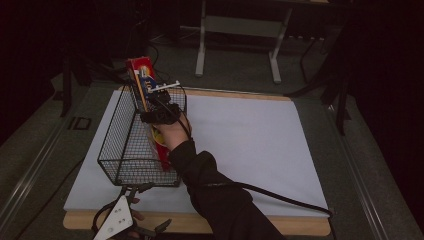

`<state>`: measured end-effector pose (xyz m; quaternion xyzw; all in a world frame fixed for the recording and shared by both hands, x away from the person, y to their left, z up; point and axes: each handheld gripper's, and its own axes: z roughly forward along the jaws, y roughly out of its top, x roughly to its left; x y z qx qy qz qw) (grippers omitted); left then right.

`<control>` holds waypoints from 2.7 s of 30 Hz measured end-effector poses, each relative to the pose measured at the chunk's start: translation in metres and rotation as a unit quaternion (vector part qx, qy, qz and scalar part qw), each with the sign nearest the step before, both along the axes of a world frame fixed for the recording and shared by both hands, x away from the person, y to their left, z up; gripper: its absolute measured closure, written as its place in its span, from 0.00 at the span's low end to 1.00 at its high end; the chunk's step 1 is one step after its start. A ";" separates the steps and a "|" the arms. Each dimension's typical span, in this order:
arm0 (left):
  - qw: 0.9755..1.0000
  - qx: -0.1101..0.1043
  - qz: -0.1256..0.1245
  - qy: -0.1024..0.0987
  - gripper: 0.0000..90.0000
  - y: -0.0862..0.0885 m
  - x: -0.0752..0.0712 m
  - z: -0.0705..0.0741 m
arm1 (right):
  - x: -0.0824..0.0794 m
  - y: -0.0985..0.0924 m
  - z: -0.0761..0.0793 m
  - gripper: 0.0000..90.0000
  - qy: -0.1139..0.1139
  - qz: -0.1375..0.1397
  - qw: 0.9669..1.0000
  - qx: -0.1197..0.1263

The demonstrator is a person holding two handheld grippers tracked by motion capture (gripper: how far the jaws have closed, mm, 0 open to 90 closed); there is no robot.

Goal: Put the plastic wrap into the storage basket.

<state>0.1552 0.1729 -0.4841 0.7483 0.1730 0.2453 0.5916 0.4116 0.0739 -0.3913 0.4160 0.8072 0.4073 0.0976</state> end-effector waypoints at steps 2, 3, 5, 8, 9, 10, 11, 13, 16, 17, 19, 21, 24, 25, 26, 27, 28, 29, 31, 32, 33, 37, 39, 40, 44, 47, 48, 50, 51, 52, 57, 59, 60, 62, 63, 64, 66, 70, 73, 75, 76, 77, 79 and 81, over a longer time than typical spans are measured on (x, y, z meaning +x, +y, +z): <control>1.000 0.000 0.000 0.001 0.00 0.000 0.000 0.000 | 0.002 0.000 -0.001 0.44 0.003 -0.003 1.000 0.001; 1.000 0.000 -0.001 0.000 0.00 0.000 0.000 0.000 | 0.004 0.000 -0.002 0.44 0.002 -0.004 1.000 0.002; 1.000 0.000 -0.001 0.000 0.00 0.000 -0.001 0.000 | 0.009 0.002 -0.005 0.44 0.004 -0.009 1.000 0.004; 1.000 0.001 -0.003 0.001 0.00 0.000 0.000 0.000 | 0.013 0.005 -0.006 0.44 0.007 -0.008 1.000 0.001; 1.000 0.002 -0.004 0.001 0.00 -0.001 0.000 0.000 | 0.014 0.006 -0.007 0.44 0.008 -0.008 1.000 -0.001; 1.000 0.002 -0.005 0.001 0.00 -0.001 0.000 0.000 | 0.016 0.012 -0.008 0.44 0.005 -0.003 1.000 -0.009; 1.000 0.002 -0.005 0.001 0.00 -0.001 0.000 0.000 | 0.016 0.012 -0.008 0.44 0.005 -0.003 1.000 -0.009; 1.000 0.001 -0.005 0.000 0.00 -0.001 -0.001 0.001 | 0.016 0.020 -0.011 0.43 -0.003 0.002 1.000 -0.019; 1.000 0.000 -0.006 -0.001 0.00 -0.001 -0.002 0.001 | 0.021 0.026 -0.014 0.43 -0.001 -0.004 1.000 -0.024; 1.000 0.000 -0.006 -0.002 0.00 -0.001 -0.002 0.001 | 0.021 0.026 -0.014 0.43 -0.001 -0.004 1.000 -0.024; 1.000 0.000 -0.007 -0.003 0.00 -0.001 -0.003 0.001 | 0.024 0.030 -0.016 0.43 -0.003 -0.002 1.000 -0.029; 1.000 -0.001 -0.007 -0.003 0.00 -0.001 -0.003 0.002 | 0.027 0.034 -0.018 0.43 0.000 0.001 0.999 -0.032; 1.000 -0.004 -0.008 -0.003 0.00 0.000 -0.003 0.002 | 0.033 0.041 -0.025 0.43 0.003 -0.003 0.999 -0.041; 1.000 -0.004 -0.009 -0.003 0.00 0.000 -0.003 0.002 | 0.034 0.042 -0.027 0.43 0.003 -0.002 0.999 -0.046; 1.000 -0.004 -0.009 -0.004 0.00 0.000 -0.003 0.002 | 0.034 0.042 -0.027 0.43 0.003 -0.002 0.999 -0.046; 1.000 -0.005 -0.010 -0.004 0.00 0.000 -0.003 0.002 | 0.036 0.045 -0.030 0.43 0.003 0.002 0.998 -0.057; 1.000 -0.007 -0.011 -0.004 0.00 0.000 -0.003 0.002 | 0.038 0.045 -0.032 0.43 0.007 0.003 0.998 -0.067; 1.000 -0.007 -0.011 -0.004 0.00 0.000 -0.003 0.002 | 0.040 0.045 -0.035 0.43 0.010 0.002 0.997 -0.073; 1.000 -0.007 -0.012 -0.004 0.00 0.000 -0.003 0.002 | 0.044 0.041 -0.040 0.43 0.019 -0.009 0.997 -0.068; 1.000 -0.007 -0.012 -0.004 0.00 0.000 -0.003 0.002 | 0.045 0.040 -0.040 0.43 0.022 -0.008 0.998 -0.062; 1.000 -0.008 -0.013 -0.003 0.00 0.000 -0.003 0.002 | 0.045 0.040 -0.040 0.43 0.022 -0.008 0.998 -0.062; 1.000 -0.006 -0.013 -0.005 0.00 -0.001 -0.004 0.002 | 0.044 0.040 -0.041 0.43 0.019 -0.005 0.998 -0.063; 1.000 -0.005 -0.013 -0.004 0.00 -0.001 -0.003 0.002 | 0.043 0.040 -0.041 0.43 0.018 -0.004 0.998 -0.064; 1.000 -0.005 -0.013 -0.003 0.00 -0.001 -0.003 0.002 | 0.043 0.040 -0.041 0.43 0.017 -0.005 0.998 -0.064; 1.000 -0.005 -0.013 -0.003 0.00 -0.001 -0.003 0.002 | 0.040 0.038 -0.042 0.42 0.015 -0.006 0.998 -0.062; 1.000 -0.004 -0.013 -0.003 0.00 -0.001 -0.003 0.002 | 0.039 0.038 -0.043 0.42 0.016 -0.007 0.998 -0.061; 1.000 -0.003 -0.014 -0.003 0.00 -0.002 -0.003 0.002 | 0.038 0.038 -0.043 0.42 0.015 -0.005 0.998 -0.062; 1.000 -0.004 -0.014 -0.002 0.00 -0.002 -0.003 0.002 | 0.038 0.038 -0.044 0.41 0.008 -0.003 0.998 -0.063; 1.000 -0.004 -0.013 -0.003 0.00 -0.001 -0.003 0.002 | 0.038 0.038 -0.044 0.40 0.004 -0.002 0.998 -0.065; 1.000 -0.005 -0.013 -0.002 0.00 -0.001 -0.003 0.002 | 0.037 0.038 -0.044 0.40 0.000 -0.002 0.998 -0.066; 1.000 -0.004 -0.014 -0.002 0.00 -0.001 -0.003 0.002 | 0.037 0.040 -0.044 0.30 0.002 0.012 0.998 -0.068; 1.000 -0.004 -0.014 -0.002 0.00 -0.001 -0.003 0.002 | 0.037 0.038 -0.041 0.26 0.004 0.014 0.998 -0.059; 1.000 -0.004 -0.013 -0.002 0.00 -0.001 -0.003 0.001 | 0.037 0.037 -0.039 0.25 0.005 0.016 0.998 -0.055; 1.000 -0.006 -0.012 -0.001 0.00 0.000 -0.004 0.001 | 0.035 0.035 -0.036 0.18 0.000 0.023 0.998 -0.057; 1.000 -0.005 -0.012 -0.001 0.00 0.000 -0.003 0.001 | 0.034 0.033 -0.034 0.13 0.002 0.031 0.998 -0.058; 1.000 -0.004 -0.011 -0.001 0.00 0.000 -0.003 0.001 | 0.034 0.032 -0.032 0.13 0.001 0.037 0.998 -0.057; 1.000 -0.003 -0.011 0.000 0.00 0.000 -0.003 0.001 | 0.031 0.027 -0.027 0.12 -0.004 0.038 0.998 -0.053; 1.000 -0.002 -0.012 0.002 0.00 -0.002 -0.003 0.001 | 0.025 0.017 -0.017 0.12 -0.010 0.048 0.998 -0.050; 1.000 -0.002 -0.011 0.004 0.00 -0.002 -0.002 0.000 | 0.021 0.003 -0.007 0.14 -0.021 0.049 0.998 -0.037; 1.000 0.000 -0.009 0.005 0.00 -0.003 -0.002 0.000 | 0.019 -0.007 0.000 0.15 -0.030 0.048 0.998 -0.034; 1.000 0.000 -0.009 0.005 0.00 -0.003 -0.001 0.000 | 0.018 -0.012 0.003 0.15 -0.037 0.045 0.998 -0.035; 1.000 0.000 -0.009 0.005 0.00 -0.003 -0.001 0.000 | 0.017 -0.017 0.005 0.15 -0.041 0.045 0.998 -0.035; 1.000 0.002 -0.008 0.006 0.00 -0.004 -0.001 -0.001 | 0.015 -0.028 0.010 0.15 -0.046 0.048 0.997 -0.028; 1.000 0.002 -0.007 0.006 0.00 -0.004 -0.001 -0.001 | 0.012 -0.038 0.014 0.15 -0.056 0.053 0.997 -0.029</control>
